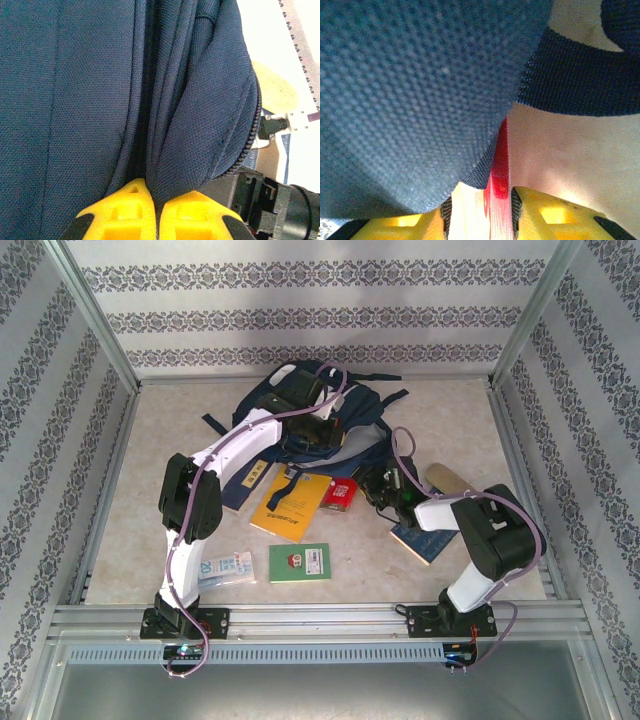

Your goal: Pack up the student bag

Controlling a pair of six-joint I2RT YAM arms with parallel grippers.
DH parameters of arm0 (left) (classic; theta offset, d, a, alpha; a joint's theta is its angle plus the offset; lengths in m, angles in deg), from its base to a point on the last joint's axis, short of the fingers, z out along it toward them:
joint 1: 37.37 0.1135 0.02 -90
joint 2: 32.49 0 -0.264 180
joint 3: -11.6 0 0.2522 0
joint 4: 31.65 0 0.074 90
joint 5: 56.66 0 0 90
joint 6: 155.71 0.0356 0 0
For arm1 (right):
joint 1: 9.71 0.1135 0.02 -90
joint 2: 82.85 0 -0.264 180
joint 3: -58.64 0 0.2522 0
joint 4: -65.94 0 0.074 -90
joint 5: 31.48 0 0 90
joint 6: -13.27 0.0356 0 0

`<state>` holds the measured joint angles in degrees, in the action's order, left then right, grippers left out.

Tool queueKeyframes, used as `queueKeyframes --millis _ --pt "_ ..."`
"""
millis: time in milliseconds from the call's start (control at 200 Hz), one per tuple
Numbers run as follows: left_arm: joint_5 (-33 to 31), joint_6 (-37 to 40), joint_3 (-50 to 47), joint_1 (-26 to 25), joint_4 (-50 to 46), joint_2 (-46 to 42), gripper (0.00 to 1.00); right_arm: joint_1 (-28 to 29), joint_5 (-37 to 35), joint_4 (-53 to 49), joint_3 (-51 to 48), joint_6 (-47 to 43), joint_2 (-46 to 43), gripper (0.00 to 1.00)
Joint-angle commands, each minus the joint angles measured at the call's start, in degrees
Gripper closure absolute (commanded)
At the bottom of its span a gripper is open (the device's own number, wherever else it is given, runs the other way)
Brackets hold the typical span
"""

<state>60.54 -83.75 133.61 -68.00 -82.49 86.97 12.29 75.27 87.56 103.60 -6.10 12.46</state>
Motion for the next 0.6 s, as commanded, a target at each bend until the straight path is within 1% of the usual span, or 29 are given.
queueKeyframes --millis 0,145,200,415,505,545,595 --pt "3.06 -1.20 1.54 -0.23 -1.54 1.03 1.00 2.18 1.21 5.79 0.71 -0.03 3.58 0.61" --pt "3.26 -1.34 1.55 -0.16 -1.50 1.04 1.00 3.53 3.05 7.81 0.35 -1.54 7.34 0.60" --pt "3.54 -1.54 1.59 -0.14 -1.35 1.13 1.00 3.92 3.67 9.77 0.19 -1.55 8.58 0.62" --pt "3.63 -1.82 1.52 -0.04 -1.23 1.13 1.00 3.72 4.38 16.32 -1.23 0.86 9.08 0.82" --pt "3.71 -1.84 1.57 -0.11 -1.16 1.08 1.00 3.84 4.51 15.96 -1.10 0.70 7.36 0.88" --pt "3.81 -1.91 1.55 0.00 -1.15 1.04 1.00 3.84 4.56 14.92 -0.97 0.10 6.40 0.93" --pt "3.60 -1.86 1.60 0.02 -1.22 0.96 1.00 3.84 4.18 13.56 -1.11 -0.39 5.13 0.96"
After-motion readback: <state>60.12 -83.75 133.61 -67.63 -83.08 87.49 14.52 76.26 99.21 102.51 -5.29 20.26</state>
